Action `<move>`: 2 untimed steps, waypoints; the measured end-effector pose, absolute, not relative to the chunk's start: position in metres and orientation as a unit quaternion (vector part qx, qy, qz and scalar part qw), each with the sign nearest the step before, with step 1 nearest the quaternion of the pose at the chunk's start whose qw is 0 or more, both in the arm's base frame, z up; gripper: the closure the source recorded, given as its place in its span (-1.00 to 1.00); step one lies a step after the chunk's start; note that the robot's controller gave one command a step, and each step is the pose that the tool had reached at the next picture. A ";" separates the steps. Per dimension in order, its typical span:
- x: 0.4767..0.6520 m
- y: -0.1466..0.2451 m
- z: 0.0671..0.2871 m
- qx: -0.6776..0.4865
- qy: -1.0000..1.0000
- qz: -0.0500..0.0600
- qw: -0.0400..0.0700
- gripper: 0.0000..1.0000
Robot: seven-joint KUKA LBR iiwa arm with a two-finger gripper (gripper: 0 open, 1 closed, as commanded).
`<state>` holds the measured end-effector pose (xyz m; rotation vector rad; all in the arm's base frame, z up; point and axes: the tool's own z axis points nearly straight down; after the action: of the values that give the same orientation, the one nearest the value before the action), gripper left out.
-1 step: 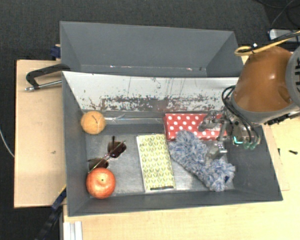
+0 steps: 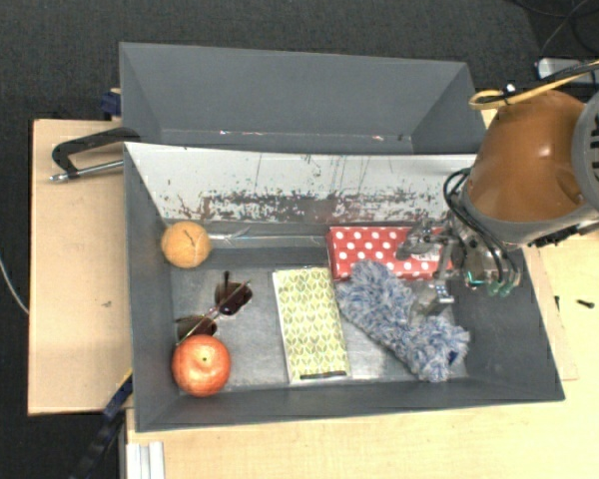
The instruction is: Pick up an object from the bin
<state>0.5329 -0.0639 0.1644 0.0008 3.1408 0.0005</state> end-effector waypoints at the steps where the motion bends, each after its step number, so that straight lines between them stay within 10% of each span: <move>1: 0.529 -0.061 0.117 -0.064 0.998 0.000 0.002 -1.00; 2: 0.520 -0.072 0.075 -0.190 0.982 -0.001 0.007 1.00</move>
Offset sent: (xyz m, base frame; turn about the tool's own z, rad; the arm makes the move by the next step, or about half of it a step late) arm -0.0172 -0.0099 -0.0944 -0.3840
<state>0.5205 -0.0723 0.0747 -0.5940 3.0704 -0.0020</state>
